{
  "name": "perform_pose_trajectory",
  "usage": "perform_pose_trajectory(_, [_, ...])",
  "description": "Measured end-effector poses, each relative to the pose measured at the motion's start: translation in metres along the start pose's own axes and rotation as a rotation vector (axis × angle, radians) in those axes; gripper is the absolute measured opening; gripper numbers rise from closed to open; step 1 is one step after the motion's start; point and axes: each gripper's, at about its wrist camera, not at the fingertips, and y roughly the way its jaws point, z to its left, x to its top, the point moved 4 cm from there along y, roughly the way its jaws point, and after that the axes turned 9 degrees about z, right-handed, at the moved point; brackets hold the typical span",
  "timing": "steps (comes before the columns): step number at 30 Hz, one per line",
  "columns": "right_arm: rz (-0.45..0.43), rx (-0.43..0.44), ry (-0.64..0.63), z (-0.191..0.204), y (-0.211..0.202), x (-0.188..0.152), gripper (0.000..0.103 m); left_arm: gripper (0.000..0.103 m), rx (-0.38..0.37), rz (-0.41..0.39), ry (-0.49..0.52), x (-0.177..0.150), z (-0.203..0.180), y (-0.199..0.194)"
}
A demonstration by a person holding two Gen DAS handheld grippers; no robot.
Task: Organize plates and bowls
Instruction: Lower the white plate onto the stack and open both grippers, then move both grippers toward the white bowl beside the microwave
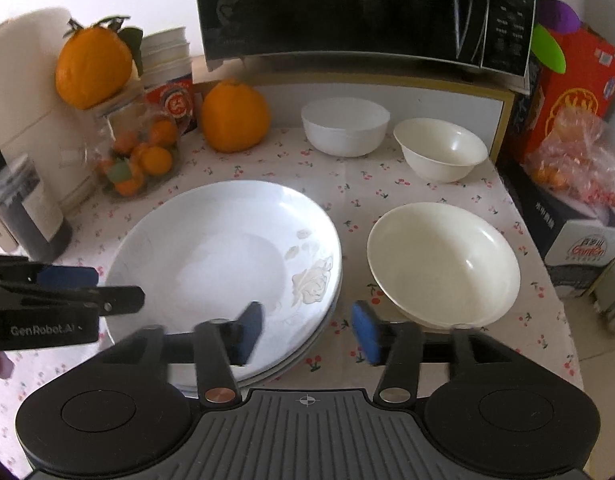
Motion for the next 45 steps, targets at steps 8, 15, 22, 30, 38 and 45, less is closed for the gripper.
perform_pose_trajectory(8, [0.004, 0.059, 0.056, -0.003, -0.013, 0.000, 0.073, 0.085, 0.007, -0.003, -0.005, -0.001, -0.004, -0.005])
perform_pose_trajectory(15, [-0.001, 0.117, 0.125, -0.010, -0.029, 0.000, 0.080, 0.094, 0.005, 0.001, -0.092, 0.001, -0.002, -0.013])
perform_pose_trajectory(22, [-0.016, 0.185, 0.251, -0.022, -0.039, 0.015, 0.085, 0.099, 0.017, -0.002, -0.126, 0.014, -0.007, -0.020])
perform_pose_trajectory(30, [-0.032, 0.174, 0.323, -0.040, -0.029, 0.047, 0.085, 0.103, 0.024, -0.027, -0.113, 0.047, -0.003, -0.023])
perform_pose_trajectory(38, [-0.044, 0.187, 0.411, -0.059, -0.005, 0.086, 0.087, 0.103, 0.021, -0.043, -0.153, 0.084, 0.005, -0.019])
perform_pose_trajectory(45, [-0.039, 0.214, 0.437, -0.063, 0.019, 0.114, 0.089, 0.103, 0.031, -0.029, -0.128, 0.113, 0.000, 0.002])
